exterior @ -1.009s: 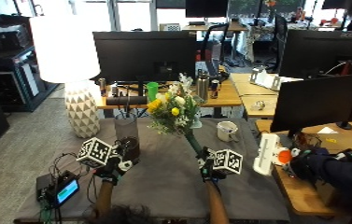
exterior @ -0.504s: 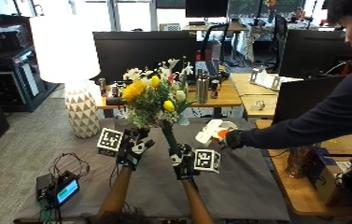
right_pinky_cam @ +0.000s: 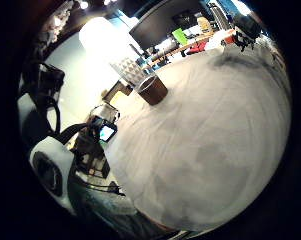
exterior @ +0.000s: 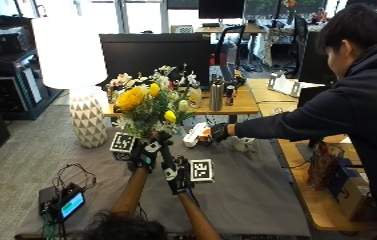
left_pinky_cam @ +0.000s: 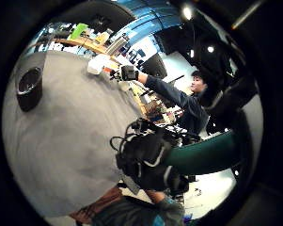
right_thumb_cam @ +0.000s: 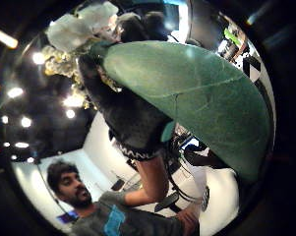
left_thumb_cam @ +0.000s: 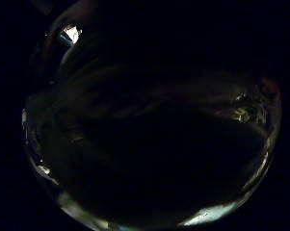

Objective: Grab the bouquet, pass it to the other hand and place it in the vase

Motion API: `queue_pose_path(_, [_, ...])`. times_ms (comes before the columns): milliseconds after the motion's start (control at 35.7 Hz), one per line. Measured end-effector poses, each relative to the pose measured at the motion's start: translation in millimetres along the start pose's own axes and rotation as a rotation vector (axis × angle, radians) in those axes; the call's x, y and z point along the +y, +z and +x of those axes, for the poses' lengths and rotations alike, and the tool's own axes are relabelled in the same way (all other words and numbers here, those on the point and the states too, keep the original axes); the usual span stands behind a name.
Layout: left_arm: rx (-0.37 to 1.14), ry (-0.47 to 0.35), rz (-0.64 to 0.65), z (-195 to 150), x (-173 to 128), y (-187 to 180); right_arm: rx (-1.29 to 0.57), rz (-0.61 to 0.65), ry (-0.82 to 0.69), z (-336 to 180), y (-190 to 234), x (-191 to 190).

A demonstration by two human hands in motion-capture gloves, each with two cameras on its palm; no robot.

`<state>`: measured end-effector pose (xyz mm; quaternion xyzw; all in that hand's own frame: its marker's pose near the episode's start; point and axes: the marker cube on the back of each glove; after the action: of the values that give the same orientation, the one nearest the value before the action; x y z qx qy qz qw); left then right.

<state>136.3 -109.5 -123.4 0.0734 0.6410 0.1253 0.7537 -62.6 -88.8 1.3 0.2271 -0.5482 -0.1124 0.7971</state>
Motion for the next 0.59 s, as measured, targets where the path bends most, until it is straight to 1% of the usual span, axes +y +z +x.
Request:
queue_pose_path(56, [0.035, 0.0, -0.006, -0.6, -3.3, 0.1, -0.009, -0.006, -0.005, 5.2, 5.0, -0.5])
queue_pose_path(112, [0.05, 0.004, -0.016, -14.9, -12.5, -4.2, -0.004, -0.01, -0.019, 9.2, 9.5, -0.8])
queue_pose_path(168, [0.041, 0.001, -0.032, -31.1, -20.8, -8.9, 0.001, -0.018, -0.021, 12.3, 13.0, -0.1])
queue_pose_path(252, [0.032, -0.006, -0.067, -46.4, -27.2, -11.6, -0.009, -0.036, -0.001, 14.3, 16.4, 1.9])
queue_pose_path(336, [0.039, 0.007, -0.099, -57.4, -32.7, -12.6, -0.025, -0.048, -0.006, 18.5, 19.2, 0.6])
queue_pose_path(392, [0.025, 0.002, -0.107, -60.2, -34.1, -12.6, -0.04, -0.065, -0.018, 16.6, 19.7, 0.3])
queue_pose_path(448, [0.0, -0.014, -0.11, -53.2, -31.7, -9.6, -0.056, -0.1, -0.062, 9.9, 18.6, 0.1])
queue_pose_path(476, [-0.009, -0.022, -0.115, -43.9, -28.5, -6.2, -0.045, -0.125, -0.079, 7.0, 16.9, 0.2])
queue_pose_path(588, [-0.011, -0.022, -0.146, 2.5, -16.3, 7.0, 0.097, -0.227, -0.059, 9.5, 4.6, 1.7])
